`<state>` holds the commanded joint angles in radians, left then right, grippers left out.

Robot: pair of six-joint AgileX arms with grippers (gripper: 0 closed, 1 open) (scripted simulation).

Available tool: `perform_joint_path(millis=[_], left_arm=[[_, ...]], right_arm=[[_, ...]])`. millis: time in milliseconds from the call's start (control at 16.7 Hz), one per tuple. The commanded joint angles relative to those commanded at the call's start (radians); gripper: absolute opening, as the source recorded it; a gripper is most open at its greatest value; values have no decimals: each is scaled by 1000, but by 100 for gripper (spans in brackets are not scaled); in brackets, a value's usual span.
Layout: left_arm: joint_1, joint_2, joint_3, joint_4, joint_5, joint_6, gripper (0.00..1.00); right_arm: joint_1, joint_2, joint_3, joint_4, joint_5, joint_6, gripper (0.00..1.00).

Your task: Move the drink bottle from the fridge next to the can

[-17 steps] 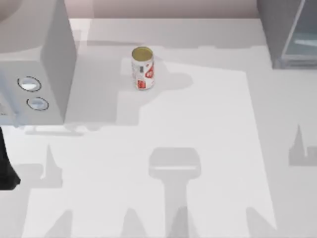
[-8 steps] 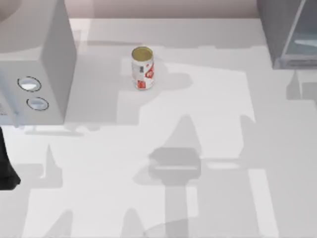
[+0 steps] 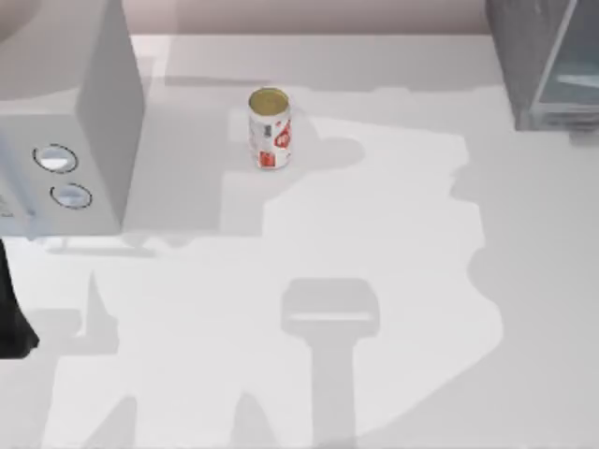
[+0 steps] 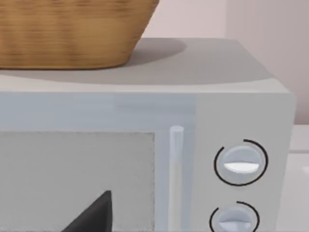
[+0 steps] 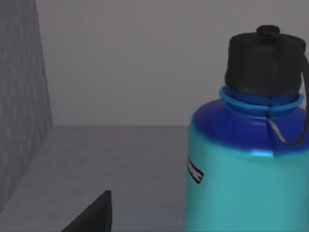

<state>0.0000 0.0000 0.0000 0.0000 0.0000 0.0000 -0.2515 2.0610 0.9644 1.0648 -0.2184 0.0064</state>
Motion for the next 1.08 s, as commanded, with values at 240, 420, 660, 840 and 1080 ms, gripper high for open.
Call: perform_joint_path(millis=[240,420,660,840,1080], left_arm=[[0,0,0,0,0,0,100],[0,0,0,0,0,0,100],[0,0,0,0,0,0,100],[0,0,0,0,0,0,100],[0,0,0,0,0,0,100]], right_arm=[[-20,155,87,95,-18,-1,100],[-22,169,95,104,-19,-1,100],[-17,169,94,100,-18,-1,100],[-13,201,159,71,-10,-1,100],[0,274,307,-3,4,-2,100]])
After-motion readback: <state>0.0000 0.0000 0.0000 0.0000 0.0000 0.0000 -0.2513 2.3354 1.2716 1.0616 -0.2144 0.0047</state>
